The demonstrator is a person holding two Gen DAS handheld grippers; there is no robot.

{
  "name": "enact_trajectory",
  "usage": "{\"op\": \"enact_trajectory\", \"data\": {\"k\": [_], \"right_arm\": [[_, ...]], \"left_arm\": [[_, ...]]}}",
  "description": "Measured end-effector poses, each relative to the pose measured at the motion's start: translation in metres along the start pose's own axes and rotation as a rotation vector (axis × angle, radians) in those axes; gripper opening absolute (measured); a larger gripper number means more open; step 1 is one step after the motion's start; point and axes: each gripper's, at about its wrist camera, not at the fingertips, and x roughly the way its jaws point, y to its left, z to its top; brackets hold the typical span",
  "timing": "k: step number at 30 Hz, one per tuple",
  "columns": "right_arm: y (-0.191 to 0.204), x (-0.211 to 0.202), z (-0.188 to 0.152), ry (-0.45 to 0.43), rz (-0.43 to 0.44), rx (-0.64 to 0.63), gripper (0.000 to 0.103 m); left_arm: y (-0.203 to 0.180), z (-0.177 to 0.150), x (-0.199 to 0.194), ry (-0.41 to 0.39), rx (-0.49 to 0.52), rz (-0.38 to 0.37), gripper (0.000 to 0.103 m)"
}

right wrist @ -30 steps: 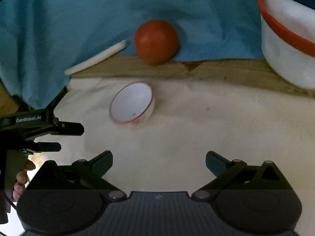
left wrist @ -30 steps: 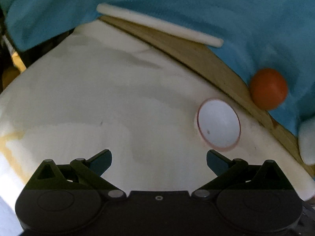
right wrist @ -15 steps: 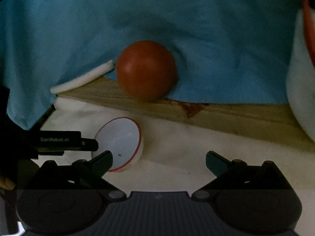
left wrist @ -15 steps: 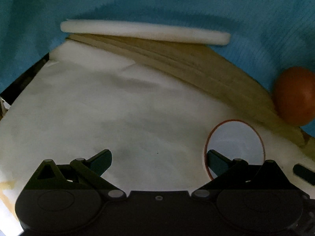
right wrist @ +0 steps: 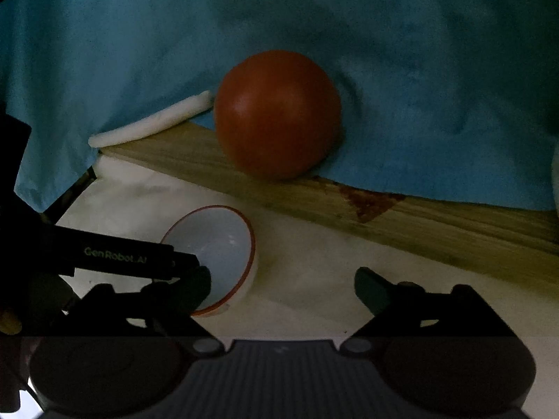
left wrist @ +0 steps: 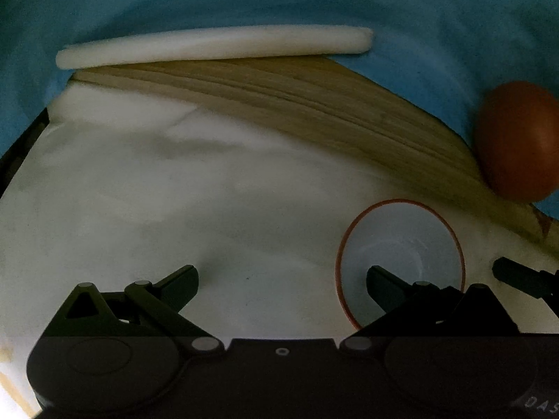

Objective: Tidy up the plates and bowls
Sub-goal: 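Close the left gripper on the smaller white bowl rim while the right gripper grips it too, then lift the smaller white bowl with both grippers and carry it over the nested bowls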

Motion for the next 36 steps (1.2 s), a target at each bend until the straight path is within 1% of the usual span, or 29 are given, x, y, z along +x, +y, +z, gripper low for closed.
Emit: {"op": "enact_trajectory", "data": {"k": [7,11,12,14,15,16,17,18,20,22,23,24,25,26,27,28,30,32,36], "right_arm": [[0.000,0.004,0.000,0.017,0.021,0.009,0.075],[0.000,0.009,0.001,0.019,0.043,0.026,0.068],[0.000,0.009,0.002,0.019,0.047,0.027,0.065],[0.000,0.010,0.003,0.021,0.055,0.031,0.062],[0.000,0.011,0.004,0.023,0.060,0.033,0.059],[-0.002,0.009,0.004,0.023,0.065,0.033,0.054],[-0.001,0.010,0.004,0.022,0.069,0.032,0.050],[-0.001,0.011,0.004,0.024,0.072,0.031,0.046],[0.001,0.012,0.005,0.025,0.081,0.034,0.040],[0.003,0.013,0.005,0.026,0.093,0.037,0.031],[0.005,0.014,0.005,0.027,0.097,0.036,0.029],[0.007,0.013,0.005,0.026,0.100,0.034,0.024],[0.009,0.013,0.004,0.025,0.102,0.030,0.020],[0.011,0.012,0.004,0.024,0.101,0.025,0.020],[0.013,0.012,0.004,0.024,0.093,0.020,0.020],[0.015,0.011,0.004,0.023,0.090,0.018,0.019],[0.016,0.008,0.003,0.025,0.093,0.022,0.018],[0.018,0.003,0.003,0.022,0.095,0.023,0.017],[0.024,-0.010,0.001,0.009,0.091,0.014,0.017]], "left_arm": [[0.002,-0.002,-0.006,-0.008,0.004,-0.011,0.088],[-0.001,-0.004,-0.012,-0.012,0.001,-0.045,0.078],[-0.001,-0.005,-0.013,-0.012,0.001,-0.053,0.077],[-0.003,-0.006,-0.015,-0.013,0.002,-0.064,0.071],[-0.003,-0.006,-0.016,-0.014,0.004,-0.066,0.070],[-0.004,-0.006,-0.017,-0.018,0.006,-0.066,0.065],[-0.004,-0.007,-0.018,-0.021,0.009,-0.071,0.059],[-0.004,-0.007,-0.020,-0.024,0.012,-0.077,0.056],[-0.005,-0.008,-0.022,-0.021,0.009,-0.101,0.044],[-0.003,-0.007,-0.023,-0.012,0.005,-0.119,0.039],[-0.003,-0.008,-0.024,-0.009,0.002,-0.127,0.034],[-0.001,-0.008,-0.025,-0.008,-0.004,-0.134,0.030],[-0.001,-0.008,-0.026,-0.008,-0.013,-0.143,0.023],[-0.002,-0.009,-0.027,-0.006,-0.020,-0.152,0.017],[-0.002,-0.010,-0.028,-0.004,-0.024,-0.163,0.014],[-0.001,-0.012,-0.029,-0.004,-0.025,-0.166,0.012],[0.000,-0.013,-0.031,-0.001,-0.031,-0.161,0.012],[0.003,-0.017,-0.036,-0.001,-0.052,-0.173,0.012],[0.004,-0.026,-0.053,-0.032,-0.062,-0.191,0.012]]}}
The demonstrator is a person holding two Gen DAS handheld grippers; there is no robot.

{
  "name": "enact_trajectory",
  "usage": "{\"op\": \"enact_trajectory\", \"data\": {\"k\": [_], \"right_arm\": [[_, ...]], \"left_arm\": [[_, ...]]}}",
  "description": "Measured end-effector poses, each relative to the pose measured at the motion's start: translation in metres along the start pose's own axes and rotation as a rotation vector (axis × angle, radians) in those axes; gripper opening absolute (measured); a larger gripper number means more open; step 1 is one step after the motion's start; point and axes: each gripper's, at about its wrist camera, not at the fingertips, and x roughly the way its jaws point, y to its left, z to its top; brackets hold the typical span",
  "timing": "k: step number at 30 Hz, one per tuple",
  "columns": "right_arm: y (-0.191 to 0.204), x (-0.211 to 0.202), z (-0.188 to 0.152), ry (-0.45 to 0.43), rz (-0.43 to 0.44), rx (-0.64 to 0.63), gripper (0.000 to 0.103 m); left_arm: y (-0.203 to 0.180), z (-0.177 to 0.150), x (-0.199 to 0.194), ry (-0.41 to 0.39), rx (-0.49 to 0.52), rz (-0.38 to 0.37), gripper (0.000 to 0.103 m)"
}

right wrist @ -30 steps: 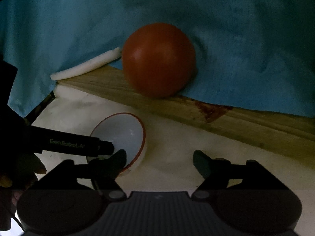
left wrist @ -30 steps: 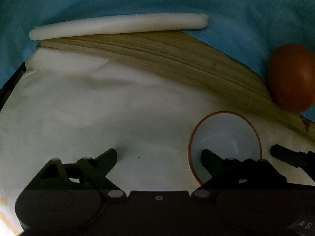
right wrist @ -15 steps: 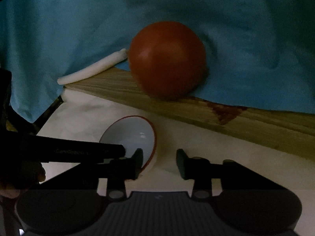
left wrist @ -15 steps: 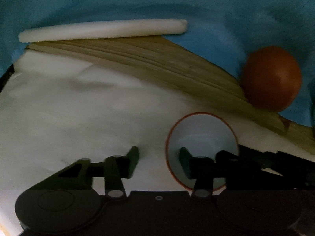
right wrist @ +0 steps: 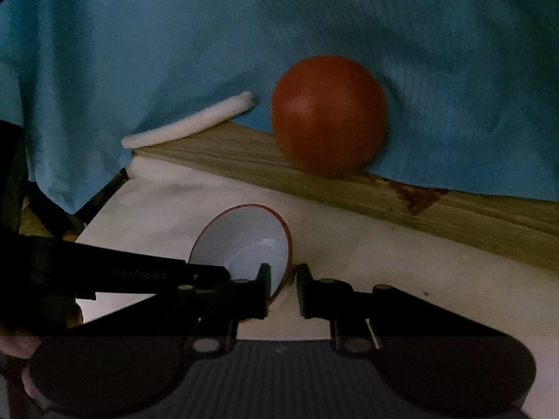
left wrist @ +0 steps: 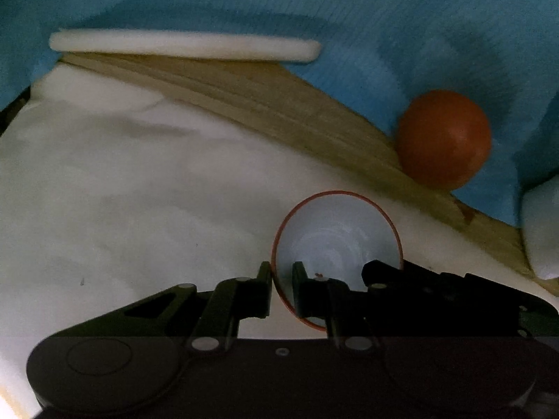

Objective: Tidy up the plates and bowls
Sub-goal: 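Lift the smaller white bowl with both grippers and carry it over the nested bowls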

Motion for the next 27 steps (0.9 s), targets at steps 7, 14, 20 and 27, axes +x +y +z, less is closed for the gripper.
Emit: {"op": "enact_trajectory", "data": {"k": [7,14,20,27], "right_arm": [[0.023,-0.037,-0.007,-0.043,-0.003,-0.028,0.017],[0.046,-0.067,-0.027,-0.070,-0.005,-0.032,0.017],[0.065,-0.080,-0.049,-0.050,0.003,-0.044,0.017],[0.087,-0.092,-0.076,-0.005,0.021,-0.082,0.017]], "left_arm": [[0.009,-0.017,-0.043,-0.050,-0.016,-0.056,0.012],[0.009,-0.039,-0.069,-0.082,-0.012,-0.088,0.012],[0.025,-0.064,-0.077,-0.081,-0.017,-0.100,0.012],[0.043,-0.096,-0.099,-0.063,0.003,-0.125,0.013]]}}
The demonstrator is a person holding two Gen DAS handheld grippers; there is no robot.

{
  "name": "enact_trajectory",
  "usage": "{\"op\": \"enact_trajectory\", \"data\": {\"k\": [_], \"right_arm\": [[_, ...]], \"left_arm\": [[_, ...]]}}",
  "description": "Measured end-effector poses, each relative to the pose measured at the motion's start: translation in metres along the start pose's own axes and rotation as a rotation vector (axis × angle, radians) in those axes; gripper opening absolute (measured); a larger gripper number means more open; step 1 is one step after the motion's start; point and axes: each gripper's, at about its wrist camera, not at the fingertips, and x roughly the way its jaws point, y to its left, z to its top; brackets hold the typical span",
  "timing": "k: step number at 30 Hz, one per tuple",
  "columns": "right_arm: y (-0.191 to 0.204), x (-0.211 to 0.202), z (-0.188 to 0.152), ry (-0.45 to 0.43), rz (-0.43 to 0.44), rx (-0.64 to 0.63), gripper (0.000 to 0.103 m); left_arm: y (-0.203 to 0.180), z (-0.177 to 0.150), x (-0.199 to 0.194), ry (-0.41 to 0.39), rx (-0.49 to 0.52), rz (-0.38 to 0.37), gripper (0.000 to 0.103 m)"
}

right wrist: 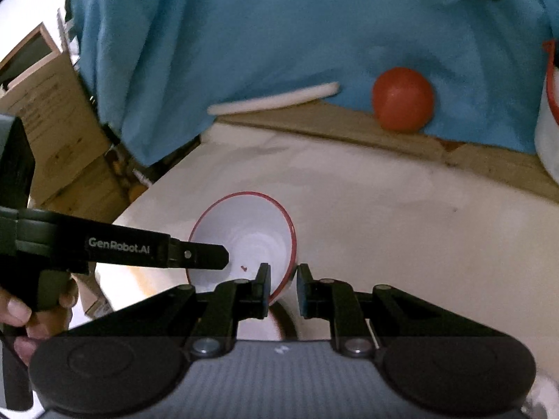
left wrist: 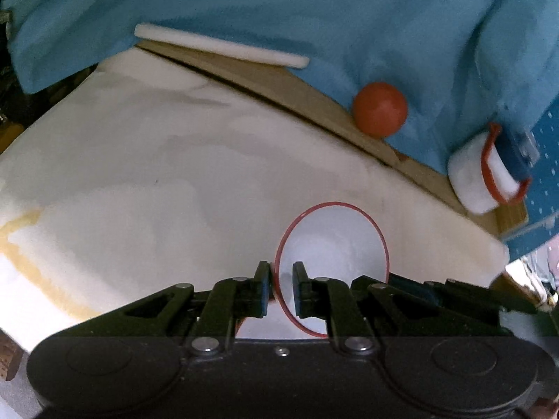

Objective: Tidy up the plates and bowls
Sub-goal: 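Lift the smaller white bowl with both grippers and carry it over the nested bowls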

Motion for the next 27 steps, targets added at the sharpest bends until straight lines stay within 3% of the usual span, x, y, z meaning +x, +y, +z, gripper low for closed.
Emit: {"op": "enact_trajectory", "data": {"k": [10,27], "right_arm": [[0.022,-0.002,-0.030,0.062,0.006,-0.001,0.017],[0.022,0.000,-0.047,0.126,-0.012,0.035,0.017]], "left_arm": [[0.018,-0.026,-0.004,0.062,-0.009,-0.007,0.013],[0.018,-0.034,0.007,0.131,0.009,0.009,0.013]]}}
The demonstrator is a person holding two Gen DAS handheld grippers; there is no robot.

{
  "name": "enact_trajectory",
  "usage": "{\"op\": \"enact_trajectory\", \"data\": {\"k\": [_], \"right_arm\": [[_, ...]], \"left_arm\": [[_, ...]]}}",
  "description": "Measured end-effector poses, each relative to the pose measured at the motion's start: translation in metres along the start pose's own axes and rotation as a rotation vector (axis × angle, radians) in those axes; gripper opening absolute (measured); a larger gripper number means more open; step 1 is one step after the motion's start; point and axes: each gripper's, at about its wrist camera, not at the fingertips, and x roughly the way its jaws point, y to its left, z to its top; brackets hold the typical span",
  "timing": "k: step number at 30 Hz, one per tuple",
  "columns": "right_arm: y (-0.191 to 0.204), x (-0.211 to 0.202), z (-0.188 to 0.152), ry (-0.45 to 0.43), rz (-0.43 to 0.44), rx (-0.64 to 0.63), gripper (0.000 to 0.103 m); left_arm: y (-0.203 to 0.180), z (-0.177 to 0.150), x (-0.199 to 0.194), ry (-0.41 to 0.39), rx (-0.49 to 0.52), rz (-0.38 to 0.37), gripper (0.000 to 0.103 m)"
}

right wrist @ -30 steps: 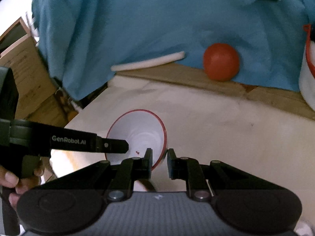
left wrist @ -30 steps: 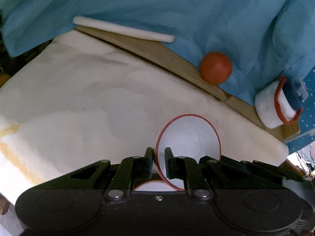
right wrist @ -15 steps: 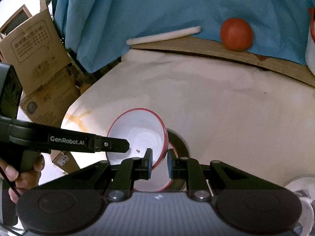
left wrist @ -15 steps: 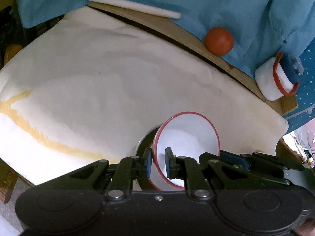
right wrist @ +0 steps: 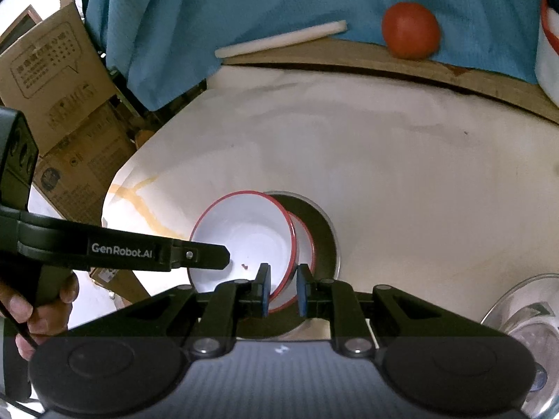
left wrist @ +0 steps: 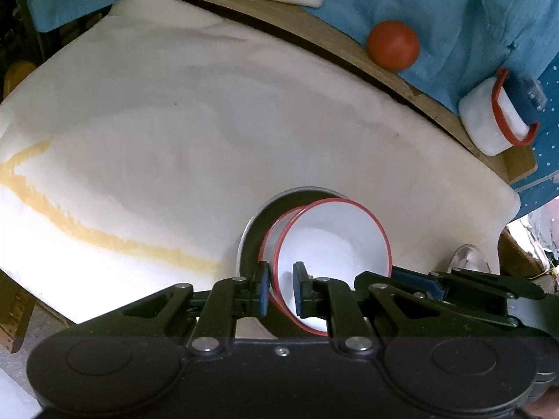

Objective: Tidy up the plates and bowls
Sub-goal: 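Lift the smaller white bowl with both grippers and carry it over the nested bowls, then lower the smaller white bowl into the larger white bowl and open both grippers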

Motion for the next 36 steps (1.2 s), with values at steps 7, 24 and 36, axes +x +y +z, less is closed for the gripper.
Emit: {"op": "enact_trajectory", "data": {"k": [7,24,36], "right_arm": [[-0.001,0.004,0.003,0.019,-0.001,0.000,0.017],[0.001,0.011,0.006,0.039,-0.023,-0.017,0.021],[0.002,0.008,0.003,0.031,-0.020,-0.025,0.030]], "left_arm": [[-0.003,0.003,0.003,0.006,0.021,0.020,0.015],[-0.011,0.006,0.012,0.039,0.094,0.080,0.017],[-0.007,0.003,0.004,0.010,0.076,0.067,0.026]]}}
